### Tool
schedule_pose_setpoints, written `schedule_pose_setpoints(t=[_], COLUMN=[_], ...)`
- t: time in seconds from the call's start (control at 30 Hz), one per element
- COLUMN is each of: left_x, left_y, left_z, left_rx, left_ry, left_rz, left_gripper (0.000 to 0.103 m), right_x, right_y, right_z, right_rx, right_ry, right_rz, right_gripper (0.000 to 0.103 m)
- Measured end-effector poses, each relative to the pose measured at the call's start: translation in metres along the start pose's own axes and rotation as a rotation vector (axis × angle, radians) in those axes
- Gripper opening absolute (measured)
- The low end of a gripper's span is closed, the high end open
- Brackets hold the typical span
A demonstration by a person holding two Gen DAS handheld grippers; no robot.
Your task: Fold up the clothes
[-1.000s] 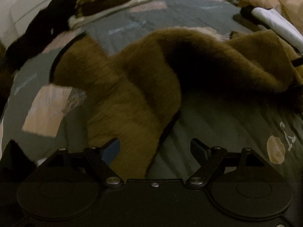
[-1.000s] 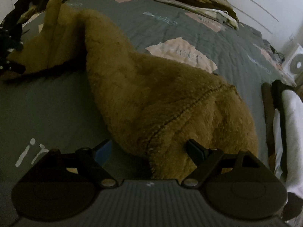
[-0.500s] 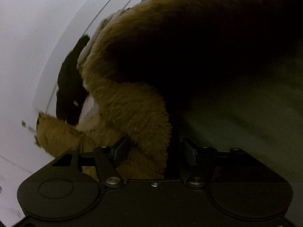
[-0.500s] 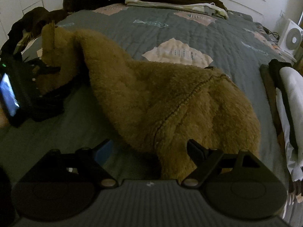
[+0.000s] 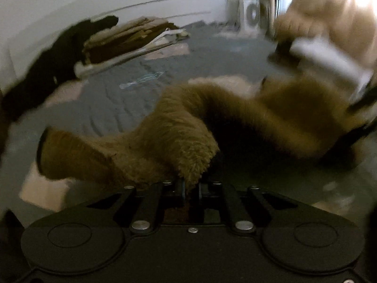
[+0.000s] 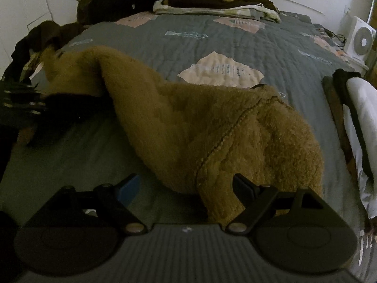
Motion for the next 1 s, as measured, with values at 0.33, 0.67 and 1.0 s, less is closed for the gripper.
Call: schedule_pose_setpoints(t=[0.33, 0.67, 1.0], left_x=[-0.036, -0.047, -0.065], left_y=[-0.049, -0.067, -0.078], left_z=[-0.023, 0.003, 0.063], left_rx=[0.078, 0.232, 0.317], left_ry=[-0.128, -0.033, -0.008], left_rz=[-0.384, -0.331, -0.16], left_gripper=[0.009, 0.046, 0.068], right_x=[-0.006, -0.016, -0.025], right_y=[-0.002, -0.015, -0.031], right_z=[0.002, -0.003, 0.003], right_rx=[0.02, -0.03, -0.009], right_ry=[0.004, 0.018, 0.032], right_rz=[0.0, -0.029, -0.054], right_gripper=[0.085, 0.086, 0.086])
Point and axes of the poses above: each gripper's, at about its wrist camera, not at the fingertips, and x roughly the way its jaws point, z to its right, y to its top, the point moved 6 cm from there along x, roughly the way its jaws point, and after that the axes turned 15 degrees about -x, right-handed, at the moved point
